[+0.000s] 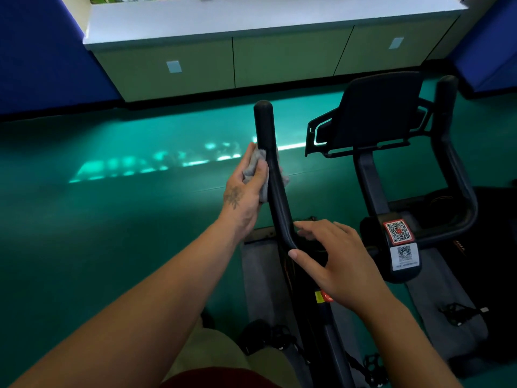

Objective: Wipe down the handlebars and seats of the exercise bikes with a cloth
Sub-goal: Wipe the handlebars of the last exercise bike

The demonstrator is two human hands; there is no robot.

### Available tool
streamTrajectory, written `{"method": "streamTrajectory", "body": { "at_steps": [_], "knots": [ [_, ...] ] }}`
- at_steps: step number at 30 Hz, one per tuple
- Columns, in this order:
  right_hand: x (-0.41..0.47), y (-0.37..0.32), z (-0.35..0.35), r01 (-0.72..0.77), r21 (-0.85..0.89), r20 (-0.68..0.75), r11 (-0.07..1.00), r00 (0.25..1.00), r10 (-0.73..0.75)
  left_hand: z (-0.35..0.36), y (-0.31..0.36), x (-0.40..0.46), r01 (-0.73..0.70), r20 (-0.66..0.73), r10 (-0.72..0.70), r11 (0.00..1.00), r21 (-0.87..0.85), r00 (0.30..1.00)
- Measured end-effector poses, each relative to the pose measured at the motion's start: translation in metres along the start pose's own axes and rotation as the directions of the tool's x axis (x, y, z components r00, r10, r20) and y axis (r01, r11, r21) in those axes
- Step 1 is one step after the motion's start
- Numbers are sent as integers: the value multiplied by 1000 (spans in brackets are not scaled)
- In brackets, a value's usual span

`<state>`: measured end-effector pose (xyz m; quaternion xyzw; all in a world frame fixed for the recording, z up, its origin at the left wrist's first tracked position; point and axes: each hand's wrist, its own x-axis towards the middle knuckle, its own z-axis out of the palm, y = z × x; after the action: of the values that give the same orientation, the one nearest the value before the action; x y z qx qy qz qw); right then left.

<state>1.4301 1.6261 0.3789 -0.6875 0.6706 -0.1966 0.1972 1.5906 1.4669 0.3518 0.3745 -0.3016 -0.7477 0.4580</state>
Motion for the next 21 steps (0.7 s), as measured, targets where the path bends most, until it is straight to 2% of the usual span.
{"method": "streamTrajectory", "body": {
  "at_steps": [4, 7, 11, 15, 21],
  "knots": [
    [2, -1, 0, 2, 18, -12, 1000, 1000, -2, 0, -10, -31, 45, 15, -46, 997, 54, 999],
    [3, -2, 1, -3, 34, -19, 999, 1000, 3, 2, -9, -28, 59, 7, -60, 998, 30, 998],
    [0, -4, 0, -13, 40, -39, 999, 999, 15, 9, 7, 3, 46, 3, -46, 999, -17, 999],
    [-3, -5, 2, -31, 49, -40, 998, 999, 33, 7, 18, 23, -10, 9, 10, 1000, 27, 1000],
    [-5, -6, 5, -37, 53, -52, 998, 998, 40, -1, 2, 4, 2, 32, -5, 997, 81, 999]
  ]
}}
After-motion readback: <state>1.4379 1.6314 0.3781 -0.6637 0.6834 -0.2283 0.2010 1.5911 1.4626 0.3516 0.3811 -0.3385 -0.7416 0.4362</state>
